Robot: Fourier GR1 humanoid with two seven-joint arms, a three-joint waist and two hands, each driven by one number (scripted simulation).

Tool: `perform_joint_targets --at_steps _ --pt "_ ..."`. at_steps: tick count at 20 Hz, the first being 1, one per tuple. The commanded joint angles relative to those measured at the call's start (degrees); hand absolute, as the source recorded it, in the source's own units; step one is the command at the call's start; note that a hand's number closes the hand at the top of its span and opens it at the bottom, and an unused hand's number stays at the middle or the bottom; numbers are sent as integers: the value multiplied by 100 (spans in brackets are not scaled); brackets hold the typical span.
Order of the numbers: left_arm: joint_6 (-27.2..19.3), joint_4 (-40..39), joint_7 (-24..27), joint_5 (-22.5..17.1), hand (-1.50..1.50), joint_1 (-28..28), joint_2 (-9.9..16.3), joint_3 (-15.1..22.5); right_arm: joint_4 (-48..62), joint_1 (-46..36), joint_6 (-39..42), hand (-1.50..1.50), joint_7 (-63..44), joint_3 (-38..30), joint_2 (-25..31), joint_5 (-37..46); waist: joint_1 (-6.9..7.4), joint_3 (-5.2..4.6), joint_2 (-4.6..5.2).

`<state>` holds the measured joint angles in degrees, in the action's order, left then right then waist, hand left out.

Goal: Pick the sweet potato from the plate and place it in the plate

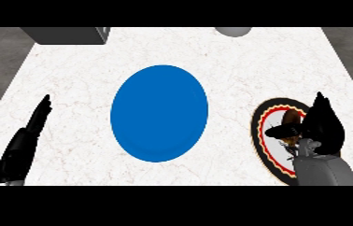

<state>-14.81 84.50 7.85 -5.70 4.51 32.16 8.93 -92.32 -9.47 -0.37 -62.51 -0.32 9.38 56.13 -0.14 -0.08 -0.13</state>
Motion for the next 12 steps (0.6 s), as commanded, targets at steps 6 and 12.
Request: perform_joint_targets --at_steps 6,12 --pt "132 88 322 220 0 377 -252 -177 68 -47 968 -150 -314 -320 29 -458 43 7 7" --pt "243 295 -44 432 0 274 -368 -315 741 116 599 -150 172 -390 -122 -422 38 9 11"
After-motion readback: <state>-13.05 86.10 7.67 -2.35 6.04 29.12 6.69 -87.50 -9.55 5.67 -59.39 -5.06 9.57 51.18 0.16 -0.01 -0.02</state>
